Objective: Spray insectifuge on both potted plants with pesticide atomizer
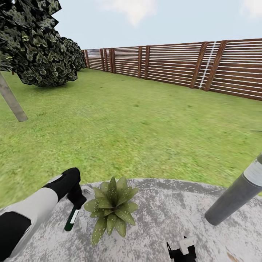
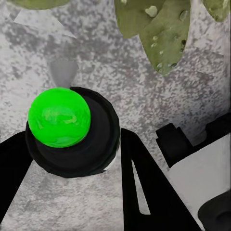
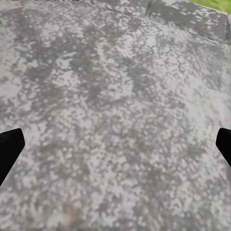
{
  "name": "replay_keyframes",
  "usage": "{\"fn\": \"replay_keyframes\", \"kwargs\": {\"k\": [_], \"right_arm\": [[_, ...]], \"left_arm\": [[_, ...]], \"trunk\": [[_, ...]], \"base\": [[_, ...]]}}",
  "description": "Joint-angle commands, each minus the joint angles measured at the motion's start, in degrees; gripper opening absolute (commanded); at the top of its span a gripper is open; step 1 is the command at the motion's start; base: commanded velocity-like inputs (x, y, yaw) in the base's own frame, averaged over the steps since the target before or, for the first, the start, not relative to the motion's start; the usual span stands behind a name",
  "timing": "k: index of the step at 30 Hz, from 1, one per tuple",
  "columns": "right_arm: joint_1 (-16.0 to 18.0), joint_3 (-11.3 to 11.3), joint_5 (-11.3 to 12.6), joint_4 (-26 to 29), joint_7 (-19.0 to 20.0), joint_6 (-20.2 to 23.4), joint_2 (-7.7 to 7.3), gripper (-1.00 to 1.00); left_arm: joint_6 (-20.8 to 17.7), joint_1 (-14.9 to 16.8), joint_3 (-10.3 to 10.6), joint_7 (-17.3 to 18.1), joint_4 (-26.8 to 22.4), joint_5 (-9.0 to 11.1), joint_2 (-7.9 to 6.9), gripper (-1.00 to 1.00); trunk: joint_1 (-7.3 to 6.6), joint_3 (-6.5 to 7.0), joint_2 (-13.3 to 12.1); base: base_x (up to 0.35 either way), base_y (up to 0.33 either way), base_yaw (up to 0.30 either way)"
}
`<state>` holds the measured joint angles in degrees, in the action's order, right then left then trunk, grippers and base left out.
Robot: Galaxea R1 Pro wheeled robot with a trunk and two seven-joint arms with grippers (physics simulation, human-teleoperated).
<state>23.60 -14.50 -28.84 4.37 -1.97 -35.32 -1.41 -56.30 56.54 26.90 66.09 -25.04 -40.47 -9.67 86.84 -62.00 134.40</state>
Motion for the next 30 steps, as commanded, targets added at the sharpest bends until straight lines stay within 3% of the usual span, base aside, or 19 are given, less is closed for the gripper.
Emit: {"fn": "replay_keyframes", "kwargs": {"k": [1, 9, 18, 26, 30], "right_arm": [[0.04, -0.36, -0.6, -0.06, -0.21, -0.19, 0.0, 1.0], [0.04, -0.36, -0.6, -0.06, -0.22, -0.19, 0.0, 1.0], [0.04, -0.36, -0.6, -0.06, -0.22, -0.19, 0.0, 1.0], [0.04, -0.36, -0.6, -0.06, -0.22, -0.19, 0.0, 1.0], [0.04, -0.36, -0.6, -0.06, -0.22, -0.19, 0.0, 1.0]], "left_arm": [[-0.36, 0.55, 0.16, 0.76, -0.16, -0.58, 0.44, -1.0], [-0.41, 0.3, 0.3, 0.88, -0.09, -0.98, 0.85, -1.0], [0.18, -0.09, 0.02, 0.98, 0.6, -1.02, -0.59, -1.0], [-0.62, 1.52, 0.22, 0.97, -0.08, -1.04, 0.39, -1.0], [-0.59, 1.95, 0.31, 0.93, 0.04, -1.06, 0.06, -1.0]], "trunk": [[0.0, -0.05, 0.02], [0.0, -0.05, 0.02], [0.0, -0.05, 0.02], [0.0, -0.05, 0.02], [0.0, -0.05, 0.02]], "base": [[0.226, 0.0, 0.0], [0.089, 0.0, 0.0], [0.0, 0.0, -0.158], [0.012, 0.0, -0.005], [0.048, 0.0, 0.0]]}}
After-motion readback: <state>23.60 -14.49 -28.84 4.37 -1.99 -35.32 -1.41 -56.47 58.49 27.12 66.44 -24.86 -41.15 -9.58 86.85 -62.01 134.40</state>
